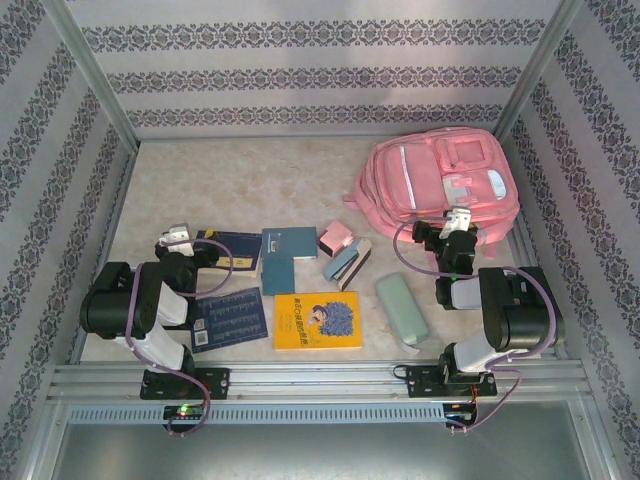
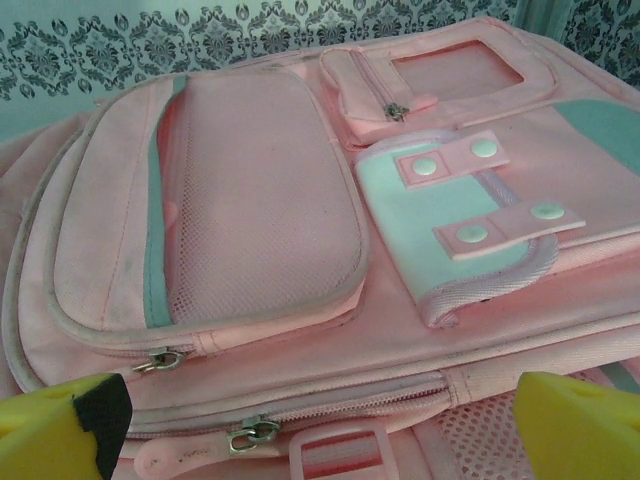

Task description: Pack the student bag

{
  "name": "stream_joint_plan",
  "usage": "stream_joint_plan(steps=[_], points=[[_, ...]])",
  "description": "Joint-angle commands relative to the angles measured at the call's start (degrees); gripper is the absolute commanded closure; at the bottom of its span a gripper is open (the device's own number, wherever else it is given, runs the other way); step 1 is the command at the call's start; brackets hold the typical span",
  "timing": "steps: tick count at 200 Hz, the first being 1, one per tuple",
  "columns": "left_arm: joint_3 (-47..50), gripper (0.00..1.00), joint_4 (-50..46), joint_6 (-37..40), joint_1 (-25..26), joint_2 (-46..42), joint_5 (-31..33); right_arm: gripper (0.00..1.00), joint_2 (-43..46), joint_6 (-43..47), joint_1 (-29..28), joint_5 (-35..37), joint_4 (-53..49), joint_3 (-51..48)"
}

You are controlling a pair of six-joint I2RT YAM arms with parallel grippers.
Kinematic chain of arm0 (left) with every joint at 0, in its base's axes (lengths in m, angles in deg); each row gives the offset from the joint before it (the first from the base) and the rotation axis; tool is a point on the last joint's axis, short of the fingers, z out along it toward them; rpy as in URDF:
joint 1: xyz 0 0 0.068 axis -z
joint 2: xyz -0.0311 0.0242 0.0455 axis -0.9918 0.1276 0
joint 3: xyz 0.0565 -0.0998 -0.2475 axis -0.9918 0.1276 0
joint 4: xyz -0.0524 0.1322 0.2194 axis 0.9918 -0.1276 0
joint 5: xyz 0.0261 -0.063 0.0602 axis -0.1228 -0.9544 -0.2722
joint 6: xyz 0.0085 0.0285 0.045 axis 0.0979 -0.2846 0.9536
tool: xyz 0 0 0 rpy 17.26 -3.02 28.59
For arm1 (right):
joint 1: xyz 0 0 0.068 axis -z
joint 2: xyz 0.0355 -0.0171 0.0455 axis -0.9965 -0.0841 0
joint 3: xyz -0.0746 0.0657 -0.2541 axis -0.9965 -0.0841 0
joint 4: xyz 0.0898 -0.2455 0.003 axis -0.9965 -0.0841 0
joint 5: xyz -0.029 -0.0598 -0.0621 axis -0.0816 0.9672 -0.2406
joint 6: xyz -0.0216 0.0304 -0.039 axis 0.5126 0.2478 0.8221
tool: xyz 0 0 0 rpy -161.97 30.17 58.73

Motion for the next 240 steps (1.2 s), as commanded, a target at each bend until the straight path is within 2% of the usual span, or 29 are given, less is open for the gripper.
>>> stream_joint_plan(steps=[1,21,40,51,69,82,95,107,119,132,141,161,178,187,199,207,215,225,240], points=[[-0.48,0.00,2.83,0.60,0.61,0.33,0.55,0.02,-0.50,0.52,-0.75,1.68,4.58,-1.76],[-0.49,0.00,2.85,0.92,0.67,0.33,0.39,0.02,-0.59,0.35,-0.75,2.38,3.30,-0.91],[-0.41,0.00,2.41,1.53,0.67,-1.15,-0.35,0.02,-0.43,1.95,-0.84,-2.64,1.64,0.09],[-0.47,0.00,-0.98,2.40,0.89,-4.76,-1.57,0.02,1.41,4.02,-1.62,-4.62,2.17,-0.58],[-1.58,0.00,-11.30,4.23,2.17,-14.65,-1.40,0.02,9.74,7.46,-5.61,0.46,-6.81,-0.01],[0.35,0.00,-9.02,7.29,4.54,-17.28,-2.20,0.02,16.55,9.42,-8.16,0.04,-15.46,2.15],[2.00,0.00,-4.33,10.91,8.37,-19.75,-2.34,0.02,22.28,4.77,-10.65,3.39,-21.41,5.45],[-0.53,0.00,-7.36,10.92,11.44,-23.00,-3.81,0.02,26.28,3.00,-14.87,6.03,-28.51,8.85],[-5.20,0.00,-16.48,11.90,15.50,-26.99,-4.08,0.02,29.33,4.82,-20.27,5.79,-35.59,12.05],[-12.62,0.00,-30.67,11.47,20.33,-30.56,-2.15,0.02,31.57,7.53,-26.51,6.29,-41.15,15.49],[-17.68,0.00,-40.32,10.70,23.10,-31.54,-1.34,0.02,33.19,5.55,-30.00,7.78,-45.04,17.94],[-25.27,0.00,-52.07,5.11,27.87,-32.59,3.88,0.02,33.95,0.53,-33.33,9.07,-59.60,26.55],[-33.19,0.00,-66.05,1.56,30.40,-31.89,5.39,0.02,32.52,0.42,-37.21,15.90,-72.60,35.57],[-38.12,0.00,-74.34,0.33,32.20,-30.18,8.27,0.02,30.77,0.78,-38.23,18.33,-79.15,40.78],[-45.57,0.00,-86.08,-1.50,33.86,-27.15,12.12,0.02,27.14,-1.05,-37.65,18.21,-92.28,49.93],[-51.00,0.00,-94.20,-4.01,33.93,-25.03,13.02,0.02,24.05,-3.57,-35.64,17.02,-102.94,56.94],[-56.46,0.00,-104.21,-5.11,33.81,-23.24,13.10,0.02,22.02,-7.82,-32.99,17.94,-108.60,60.87],[-59.73,0.00,-107.60,-3.97,33.88,-21.86,12.35,0.02,21.43,-11.39,-29.44,16.54,-110.09,61.67],[-60.60,0.00,-106.93,-7.44,33.67,-20.99,12.76,0.02,23.42,-15.71,-21.06,3.86,-103.35,56.77]])
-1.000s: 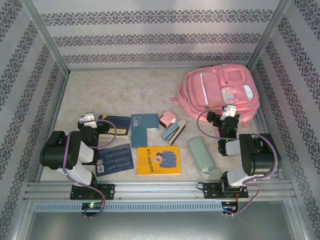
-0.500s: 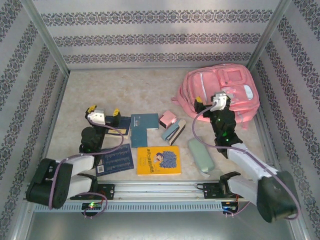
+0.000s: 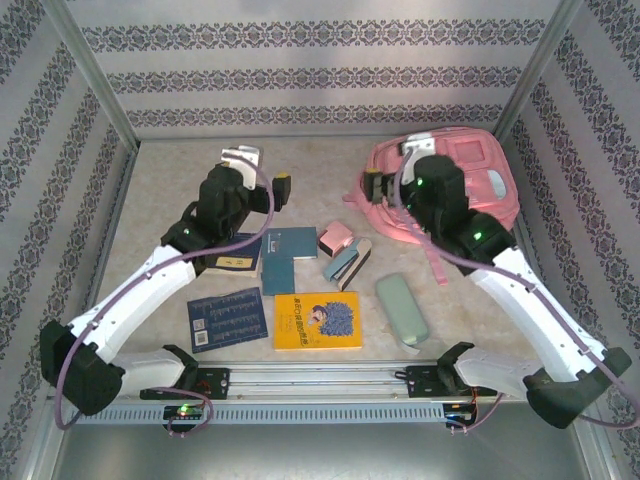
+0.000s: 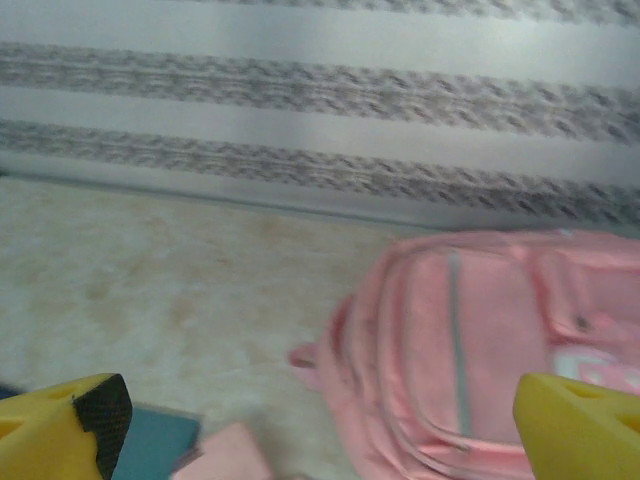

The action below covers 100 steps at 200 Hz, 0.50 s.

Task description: Pack the student bag

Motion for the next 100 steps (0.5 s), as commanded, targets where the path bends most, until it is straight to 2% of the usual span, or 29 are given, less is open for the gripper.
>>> stream_joint_plan(steps=[1,10,19,34,48,64,74,84,100], points=[[-3.25,0.00,-18.78,-6.09,0.08,1.29,3.02,0.02,0.86,-10.20,9.30,-8.78,-11.60,-3.47],[-4.06,0.00,-19.14,-6.47,0.11,2.37,1.35,0.05,2.28,-13.51,13.11,-10.92,-5.70,-7.59],[-6.67,0.00,-21.66,-7.15,0.24,4.73,1.24,0.11,2.13,-14.69,14.16,-8.50,-2.10,-9.79],[-9.24,0.00,-24.55,-9.11,0.24,7.91,0.79,0.13,-2.87,-16.69,15.88,-7.15,-5.50,-6.54],[-10.48,0.00,-26.07,-9.46,0.47,10.04,-0.46,0.11,-11.51,-19.20,18.53,-11.57,-10.67,-1.50],[-11.97,0.00,-28.29,-9.84,0.45,13.11,-3.19,0.03,-16.30,-19.80,19.60,-14.19,-8.14,-0.98],[-13.65,0.00,-30.99,-10.01,0.41,15.58,-4.61,0.02,-18.98,-20.07,19.43,-12.69,-4.54,-1.43],[-15.49,0.00,-33.26,-9.91,0.44,17.73,-6.22,0.02,-23.22,-21.89,19.98,-9.07,-5.25,0.84],[-15.88,0.00,-34.60,-9.35,0.41,19.03,-9.35,0.02,-30.54,-17.50,22.33,-13.80,-6.44,6.37]])
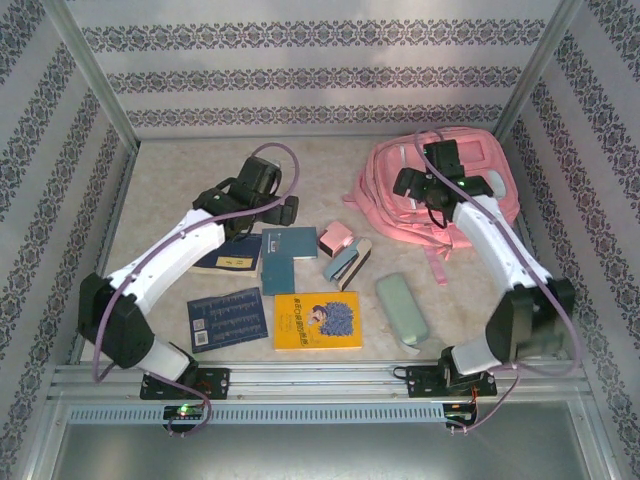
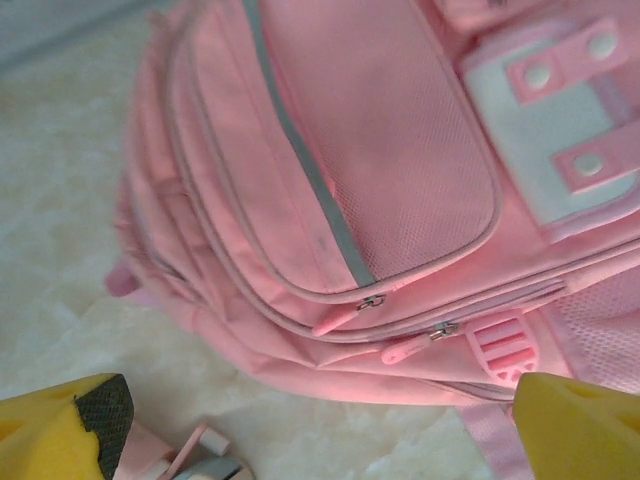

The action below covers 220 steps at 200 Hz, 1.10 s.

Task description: Pack the student bag

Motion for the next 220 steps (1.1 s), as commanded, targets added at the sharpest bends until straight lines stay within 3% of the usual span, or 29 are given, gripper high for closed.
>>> stream_joint_plan(steps=[1,13,24,36,90,150,173,204,220], points=[[-2.57,0.00,-7.17,-1.18,0.35,2.09,-5.59,0.02,-8.82,1.66,2.67,-4.22,-0.24,7.66],[-1.59,0.00,-6.14,-1.10,0.32,1.61,-7.89,0.04,-11.92,3.95,4.34,-8.15,1.30,9.29],[-0.84,0.00,-5.38,-1.13,0.34,1.02,-9.69,0.13,-16.20,4.23,6.50,-12.57,0.15,12.92],[-0.12,0.00,-4.83,-1.28,0.30,0.46,-12.11,0.17,-21.22,4.96,7.71,-13.24,-3.32,18.20],[7.65,0.00,0.00,-2.08,-0.03,-5.14,-17.14,0.29,-36.83,11.92,7.70,-22.61,-11.83,34.68],[10.84,0.04,2.35,-1.96,-0.72,-7.80,-19.59,0.36,-38.33,12.49,6.94,-26.40,-10.18,30.28],[11.57,0.06,3.29,-1.75,-0.75,-8.22,-20.36,0.50,-37.29,12.74,6.10,-29.47,-8.19,26.06],[10.86,0.07,3.55,-1.52,-0.83,-7.78,-19.78,0.85,-35.47,12.43,4.65,-27.75,-6.93,25.00],[9.83,0.07,3.39,-1.71,-0.77,-7.14,-18.69,0.93,-33.96,11.11,4.31,-26.31,-6.03,26.46]])
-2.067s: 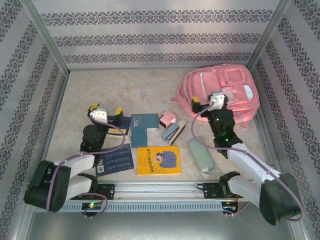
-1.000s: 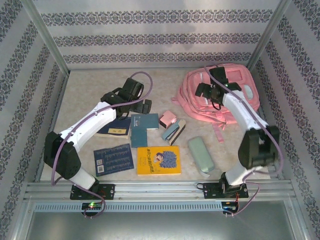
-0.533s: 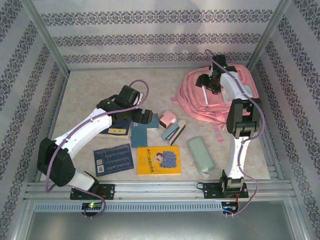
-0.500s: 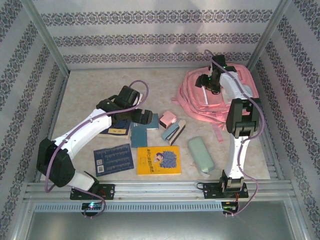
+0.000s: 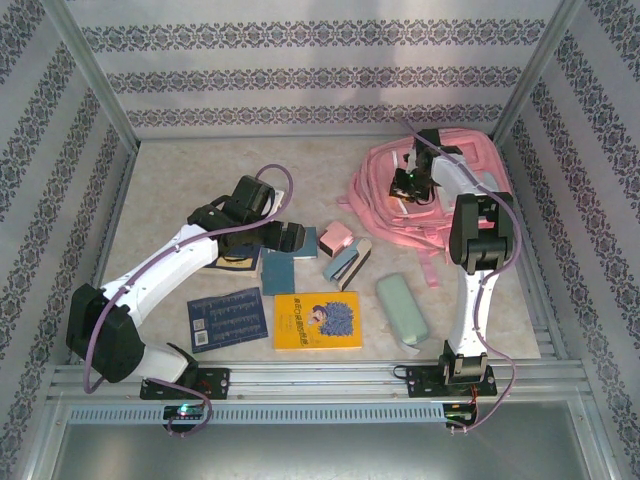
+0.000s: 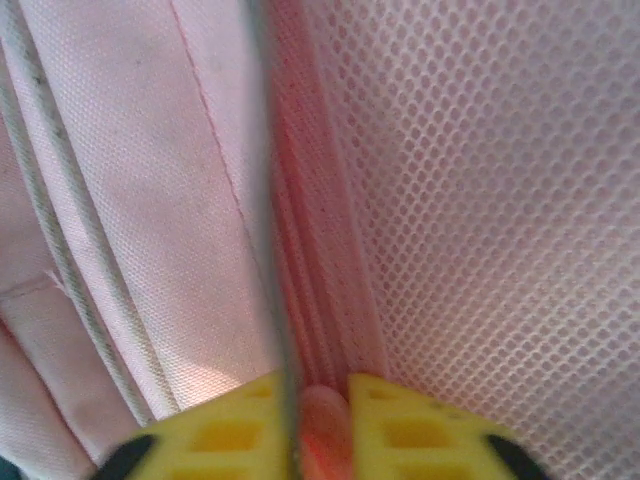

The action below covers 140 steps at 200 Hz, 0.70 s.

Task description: Pack the student bag

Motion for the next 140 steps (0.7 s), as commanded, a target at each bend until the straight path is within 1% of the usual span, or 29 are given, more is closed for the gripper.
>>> stream_joint_plan(steps=[1,10,18,43,60,74,103,126,140], points=[[-1.44,0.07,1.42,-0.56,-0.41,-0.41,0.79,0.93,3.85,-1.04,-2.35,-0.63,0.31,0.47],[-2.27,0.06,1.35,-1.04,-0.41,0.29,1.53,0.97,4.75,-2.45,-2.48,0.27,0.66,1.87],[-2.99,0.06,1.45,-1.02,-0.45,0.99,0.71,1.00,5.37,-3.73,-2.42,0.83,0.83,3.16],[-4.08,0.09,3.88,-1.85,-0.41,2.59,-3.16,1.00,6.74,-8.39,-2.05,-0.06,1.24,6.62],[-4.78,0.16,6.09,-2.54,-0.28,3.84,-5.47,1.00,6.98,-12.03,-1.57,-2.07,1.15,8.80],[-5.77,0.25,7.80,-3.35,0.16,5.61,-7.37,1.00,7.17,-15.36,-1.04,-3.52,1.27,10.04],[-10.26,0.41,8.42,-3.10,3.18,11.11,-7.69,1.00,7.47,-22.39,-0.47,-5.64,1.55,12.25],[-13.48,0.46,9.45,-2.52,6.10,15.80,-7.24,1.00,6.78,-28.43,-0.40,-7.64,1.02,14.45],[-16.03,0.48,9.71,-1.94,7.76,19.08,-6.61,1.00,6.50,-31.89,-0.51,-7.45,0.18,15.35]])
